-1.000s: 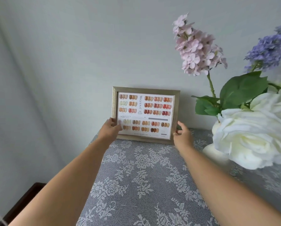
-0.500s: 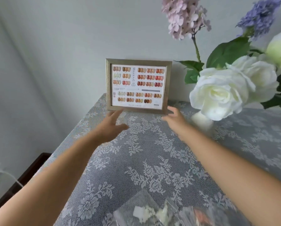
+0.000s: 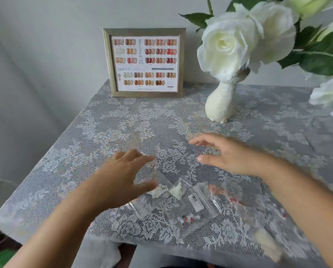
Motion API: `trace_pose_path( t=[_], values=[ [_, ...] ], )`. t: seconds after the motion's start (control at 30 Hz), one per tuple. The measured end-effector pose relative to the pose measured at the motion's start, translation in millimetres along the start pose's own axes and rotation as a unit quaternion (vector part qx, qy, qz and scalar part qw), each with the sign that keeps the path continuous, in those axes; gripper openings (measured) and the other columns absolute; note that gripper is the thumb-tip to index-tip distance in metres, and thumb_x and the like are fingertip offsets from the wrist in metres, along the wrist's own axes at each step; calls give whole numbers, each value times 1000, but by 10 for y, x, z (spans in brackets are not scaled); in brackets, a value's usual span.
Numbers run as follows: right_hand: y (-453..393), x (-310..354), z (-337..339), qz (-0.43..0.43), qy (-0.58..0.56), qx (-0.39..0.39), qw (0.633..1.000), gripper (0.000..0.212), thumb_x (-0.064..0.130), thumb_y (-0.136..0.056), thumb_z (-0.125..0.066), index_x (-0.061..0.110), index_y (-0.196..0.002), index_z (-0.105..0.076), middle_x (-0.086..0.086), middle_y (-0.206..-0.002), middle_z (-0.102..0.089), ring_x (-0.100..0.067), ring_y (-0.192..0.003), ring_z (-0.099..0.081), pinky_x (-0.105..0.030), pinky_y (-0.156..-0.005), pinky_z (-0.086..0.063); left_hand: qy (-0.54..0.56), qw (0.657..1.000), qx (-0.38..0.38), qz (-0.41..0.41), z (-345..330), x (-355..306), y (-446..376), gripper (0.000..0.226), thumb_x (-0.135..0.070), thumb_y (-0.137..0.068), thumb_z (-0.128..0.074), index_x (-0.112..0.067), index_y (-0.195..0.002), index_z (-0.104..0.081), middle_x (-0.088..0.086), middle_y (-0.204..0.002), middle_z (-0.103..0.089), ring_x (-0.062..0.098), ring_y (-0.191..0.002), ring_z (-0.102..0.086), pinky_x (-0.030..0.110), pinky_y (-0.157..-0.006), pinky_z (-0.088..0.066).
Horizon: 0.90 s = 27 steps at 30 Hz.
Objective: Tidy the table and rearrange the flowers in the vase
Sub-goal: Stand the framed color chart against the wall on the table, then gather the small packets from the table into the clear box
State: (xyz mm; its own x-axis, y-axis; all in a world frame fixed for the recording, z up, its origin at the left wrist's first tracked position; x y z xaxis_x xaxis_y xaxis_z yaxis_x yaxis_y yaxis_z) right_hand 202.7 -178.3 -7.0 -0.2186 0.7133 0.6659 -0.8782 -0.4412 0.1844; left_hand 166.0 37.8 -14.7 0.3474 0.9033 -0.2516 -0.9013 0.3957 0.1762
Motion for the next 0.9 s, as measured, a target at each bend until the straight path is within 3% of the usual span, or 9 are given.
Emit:
trace_pose_path(
  t=[0.1,0.3,0.4,0.5,0.6,0.7,0.8,0.9],
  values=[
    [343,-2,-5,5,31,-20,999,45,58,-77,-60,65,-117,-41,40,-122,-38,8,-122,-38,-27,-101,-32,-47,998,-20,20,-82,-19,191,91,-92,-68,-23,-48,-147,-13,-14,-140,-38,12,-127,-39,37,-104,-41],
    [663,61,-356,24,95,-12,995,53,63,-71,-64,57,-120,-43,30,-127,-44,2,-117,-46,-35,-104,-40,-37,996,-63,41,-197,-49,298,97,-93,-65,-33,-45,-147,-17,-9,-133,-42,15,-121,-40,38,-99,-45],
    [647,128,-585,51,155,16,986,61,69,-70,-59,57,-125,-36,36,-133,-31,6,-126,-27,-34,-113,-24,-1,995,-85,44,-183,-51,321,100,-91,-62,-41,-44,-147,-20,-11,-116,-49,13,-110,-46,34,-92,-45],
    [595,141,-630,51,172,18,984,63,66,-68,-63,56,-125,-38,36,-131,-26,9,-124,-10,-29,-109,-7,60,989,-124,48,-126,-62,378,99,-84,-59,-55,-43,-144,-28,-15,-99,-47,3,-88,-48,25,-75,-41],
    [546,191,-627,53,163,27,985,60,64,-61,-68,55,-116,-45,33,-123,-34,3,-123,-21,-31,-106,-24,122,977,-166,63,-111,-28,464,90,-70,-61,-69,-41,-140,-36,-21,-88,-46,-7,-73,-49,16,-61,-36],
    [502,244,-616,57,169,34,983,60,61,-57,-73,55,-108,-44,26,-114,-42,-5,-115,-29,-30,-93,-33,229,946,-208,97,-147,67,557,72,-43,-70,-80,-40,-133,-45,-12,-83,-60,1,-57,-62,14,-50,-44],
    [499,284,-599,71,157,22,985,57,55,-55,-76,58,-98,-39,37,-102,-35,-1,-109,-30,-28,-85,-31,321,905,-256,111,-124,116,646,59,-24,-78,-79,-42,-127,-50,-13,-85,-66,7,-60,-64,17,-50,-50],
    [552,296,-557,82,117,-4,990,46,47,-63,-77,53,-93,-43,41,-101,-37,7,-95,-41,-14,-76,-35,359,878,-297,113,-56,93,707,50,-22,-81,-76,-45,-120,-53,-19,-89,-69,6,-60,-62,19,-51,-52]
  ],
)
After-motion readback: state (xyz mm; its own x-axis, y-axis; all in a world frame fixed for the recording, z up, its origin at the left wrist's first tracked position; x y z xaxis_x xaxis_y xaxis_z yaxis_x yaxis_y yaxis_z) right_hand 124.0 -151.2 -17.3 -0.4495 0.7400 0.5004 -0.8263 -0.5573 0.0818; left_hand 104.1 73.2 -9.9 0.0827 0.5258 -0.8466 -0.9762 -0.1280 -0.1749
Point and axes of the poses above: each hand's wrist, its own y-axis away from the middle knuckle, its own z-axis out of the back of the hand, x = y × z, the point moved 9 cm from there along -y, towards the middle knuckle
